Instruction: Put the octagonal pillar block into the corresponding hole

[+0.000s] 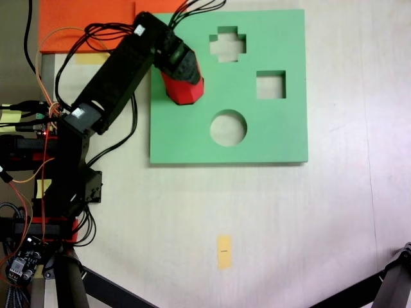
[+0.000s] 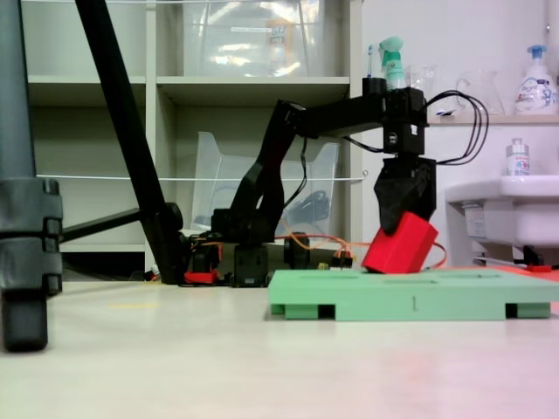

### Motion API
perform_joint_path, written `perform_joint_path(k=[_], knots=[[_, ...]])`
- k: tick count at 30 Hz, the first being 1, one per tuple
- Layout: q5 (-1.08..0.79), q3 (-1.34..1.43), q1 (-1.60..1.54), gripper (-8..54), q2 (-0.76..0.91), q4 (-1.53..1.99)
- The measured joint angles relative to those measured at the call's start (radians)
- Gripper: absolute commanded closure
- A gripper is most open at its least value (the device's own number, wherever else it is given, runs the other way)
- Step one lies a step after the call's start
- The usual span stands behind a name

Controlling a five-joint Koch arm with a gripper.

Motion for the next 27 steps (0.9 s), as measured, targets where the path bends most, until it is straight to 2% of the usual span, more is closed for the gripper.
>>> perform_joint_path(k=[4,12,27], knots=[[0.048,0.080,-0.002,12.2,0.014,-0.028],[0.114,0.416,0.011,12.6,0.212,-0.296],[0.132,0.446,0.086,10.9,0.209,-0.302]])
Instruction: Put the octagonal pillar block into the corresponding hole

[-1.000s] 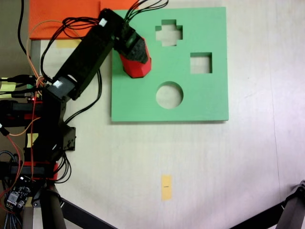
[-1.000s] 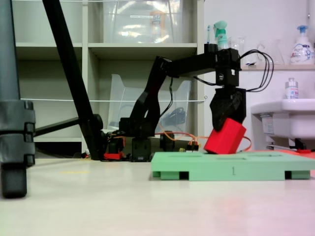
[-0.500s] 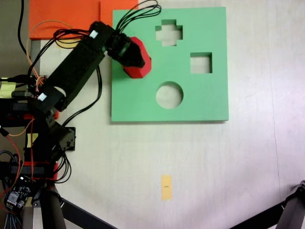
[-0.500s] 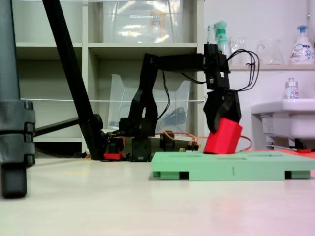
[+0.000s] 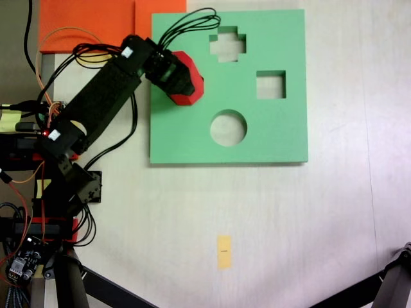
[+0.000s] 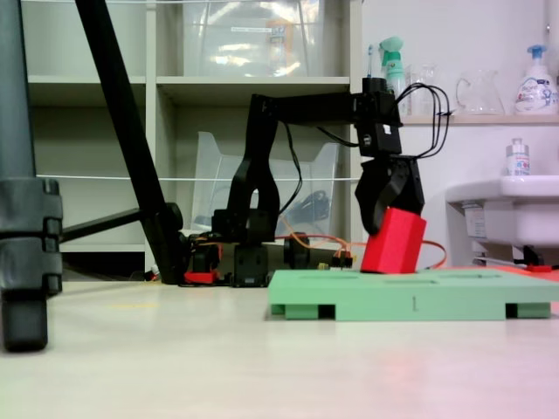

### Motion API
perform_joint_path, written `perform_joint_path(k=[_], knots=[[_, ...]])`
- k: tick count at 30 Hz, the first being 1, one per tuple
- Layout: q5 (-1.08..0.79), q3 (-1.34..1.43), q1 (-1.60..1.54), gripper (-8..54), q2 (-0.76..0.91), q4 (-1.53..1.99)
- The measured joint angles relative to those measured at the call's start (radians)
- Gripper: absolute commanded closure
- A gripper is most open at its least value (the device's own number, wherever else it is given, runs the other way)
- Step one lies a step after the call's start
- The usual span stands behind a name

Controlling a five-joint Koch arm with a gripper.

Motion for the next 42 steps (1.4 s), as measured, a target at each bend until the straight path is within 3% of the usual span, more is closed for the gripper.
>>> perform_joint_path(k=[12,28,36,42], knots=[[-0.052,0.005,0.020,9.4,-0.029,-0.023],[-0.127,0.018,0.017,13.6,-0.032,-0.041],[0.124,0.107,-0.002,13.4,-0.009,-0.107],[0.147,0.173,-0.012,12.7,0.029,-0.166]])
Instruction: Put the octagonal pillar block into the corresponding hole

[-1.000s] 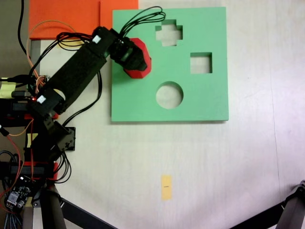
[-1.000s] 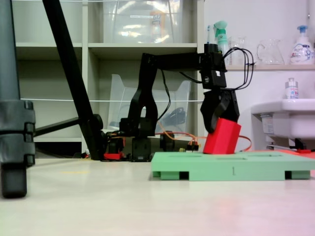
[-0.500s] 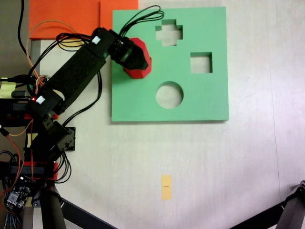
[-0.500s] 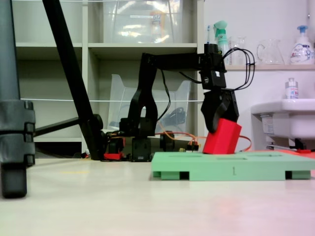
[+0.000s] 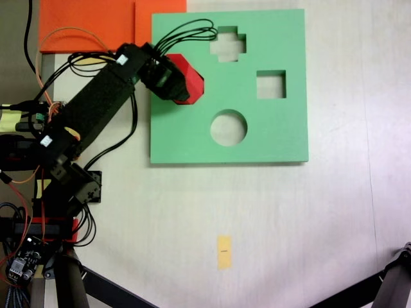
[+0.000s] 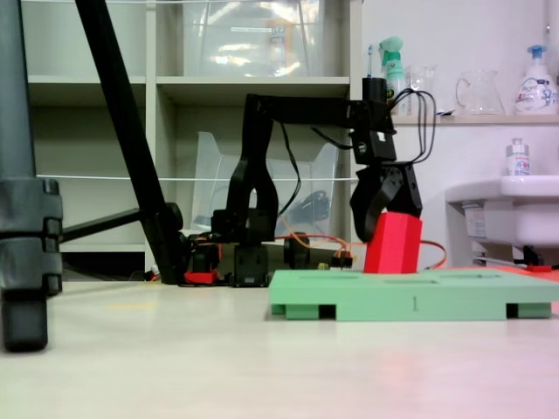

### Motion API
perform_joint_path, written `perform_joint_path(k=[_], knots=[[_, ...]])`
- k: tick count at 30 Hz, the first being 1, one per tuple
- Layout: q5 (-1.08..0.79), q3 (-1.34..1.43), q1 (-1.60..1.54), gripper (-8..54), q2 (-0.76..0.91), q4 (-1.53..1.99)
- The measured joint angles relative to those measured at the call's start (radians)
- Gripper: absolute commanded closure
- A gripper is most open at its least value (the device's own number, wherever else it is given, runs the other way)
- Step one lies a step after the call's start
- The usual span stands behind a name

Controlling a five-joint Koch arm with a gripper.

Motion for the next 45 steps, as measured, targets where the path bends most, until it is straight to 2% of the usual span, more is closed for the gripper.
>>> perform_joint_path(k=[9,13,18,21,25,33,38,45], knots=[[-0.015,0.005,0.009,11.8,0.003,-0.002],[-0.227,0.026,0.034,11.9,-0.008,-0.026],[-0.256,0.026,0.037,11.2,-0.014,-0.037],[-0.256,0.026,0.037,7.0,-0.012,-0.038],[-0.244,0.069,0.041,-6.6,0.034,-0.049],[-0.273,0.127,0.064,-6.5,0.212,-0.015],[-0.508,0.124,0.118,-6.4,0.451,0.003],[-1.120,0.144,0.402,-6.4,0.687,0.021]])
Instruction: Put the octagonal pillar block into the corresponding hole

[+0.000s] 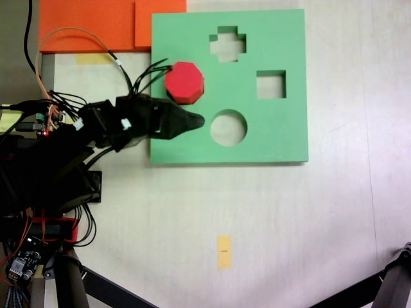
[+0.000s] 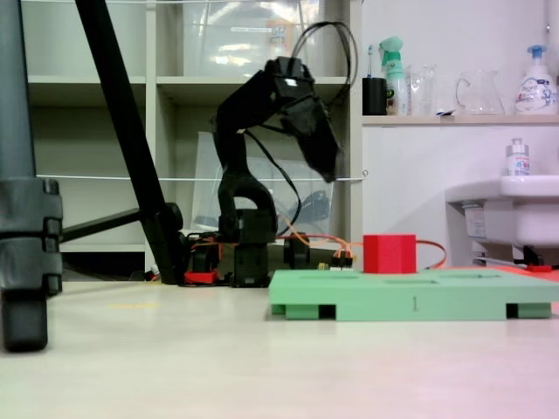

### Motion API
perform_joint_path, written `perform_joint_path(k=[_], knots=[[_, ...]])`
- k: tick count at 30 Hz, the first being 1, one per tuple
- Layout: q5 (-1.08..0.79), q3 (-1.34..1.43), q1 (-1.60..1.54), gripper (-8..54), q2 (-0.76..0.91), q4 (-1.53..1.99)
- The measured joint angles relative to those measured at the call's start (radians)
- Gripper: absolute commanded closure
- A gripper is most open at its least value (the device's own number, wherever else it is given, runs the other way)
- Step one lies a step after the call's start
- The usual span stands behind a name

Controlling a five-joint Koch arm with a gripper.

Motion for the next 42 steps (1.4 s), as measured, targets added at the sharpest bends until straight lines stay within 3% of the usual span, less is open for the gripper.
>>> perform_joint_path(k=[6,10,15,18,21,26,34,42], knots=[[-0.411,0.403,0.267,-5.0,0.107,-0.416],[-0.568,0.581,0.371,-4.7,0.189,-0.681],[-0.624,0.910,0.457,-3.2,0.207,-1.129],[-0.640,1.180,0.474,6.5,0.207,-1.465],[-0.660,1.256,0.494,8.0,0.207,-1.700],[-0.661,1.328,0.505,9.7,0.207,-1.713],[-0.661,1.328,0.505,9.7,0.207,-1.335],[-0.661,1.330,0.505,10.5,0.207,-1.304]])
